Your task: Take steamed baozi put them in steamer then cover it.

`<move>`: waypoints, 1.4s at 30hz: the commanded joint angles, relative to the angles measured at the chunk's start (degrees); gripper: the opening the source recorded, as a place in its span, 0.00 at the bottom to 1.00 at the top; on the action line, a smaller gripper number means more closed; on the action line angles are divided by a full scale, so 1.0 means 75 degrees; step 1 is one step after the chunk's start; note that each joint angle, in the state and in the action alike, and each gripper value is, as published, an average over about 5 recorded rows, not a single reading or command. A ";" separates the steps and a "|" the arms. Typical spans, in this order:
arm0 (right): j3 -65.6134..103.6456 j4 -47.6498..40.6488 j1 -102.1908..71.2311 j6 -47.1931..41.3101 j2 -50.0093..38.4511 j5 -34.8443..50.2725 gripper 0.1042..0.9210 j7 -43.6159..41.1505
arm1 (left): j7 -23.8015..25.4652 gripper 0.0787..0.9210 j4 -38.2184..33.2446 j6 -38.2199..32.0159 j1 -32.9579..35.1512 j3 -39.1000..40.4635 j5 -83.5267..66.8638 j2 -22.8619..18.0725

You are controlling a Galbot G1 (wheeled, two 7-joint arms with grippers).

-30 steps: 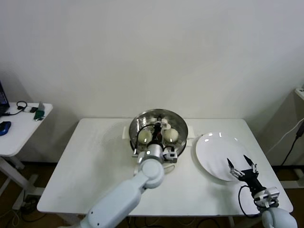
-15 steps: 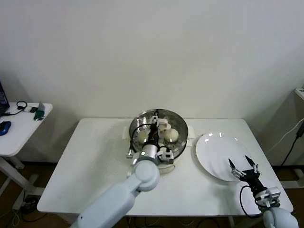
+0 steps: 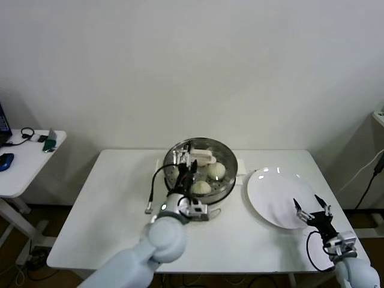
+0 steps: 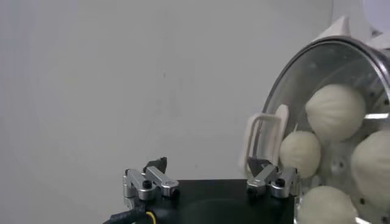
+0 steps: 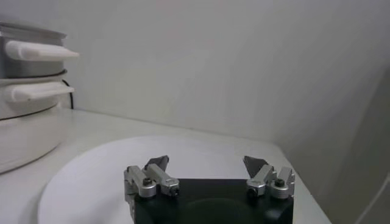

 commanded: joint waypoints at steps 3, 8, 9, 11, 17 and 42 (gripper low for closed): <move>-0.0102 0.0404 -0.0103 -0.0254 -0.0036 -0.0295 0.88 0.0239 | -0.1104 0.88 -0.1839 -0.1348 0.2333 -0.2236 -0.1995 0.0747; -0.0108 0.0761 -0.0253 -0.0187 0.0043 0.0168 0.88 0.0329 | -0.2667 0.88 -0.2076 -0.2545 0.3303 -0.3845 -0.3598 0.0823; -0.0114 0.0828 -0.0281 -0.0195 0.0054 0.0281 0.88 0.0367 | -0.2951 0.88 -0.2081 -0.2851 0.3496 -0.4224 -0.3934 0.0744; -0.0146 0.0987 -0.0343 -0.0198 0.0076 0.0449 0.88 0.0451 | -0.3275 0.88 -0.2054 -0.3449 0.3902 -0.4947 -0.4564 0.0475; -0.0349 0.1572 -0.0543 -0.0274 0.0124 0.0732 0.88 0.0780 | -0.3143 0.88 -0.1432 -0.5324 0.5059 -0.6616 -0.6550 -0.0586; -0.0787 0.1942 -0.0975 0.0063 0.0245 0.0815 0.88 0.0753 | -0.1289 0.88 0.0599 -0.6877 0.6040 -0.7281 -0.8154 -0.2138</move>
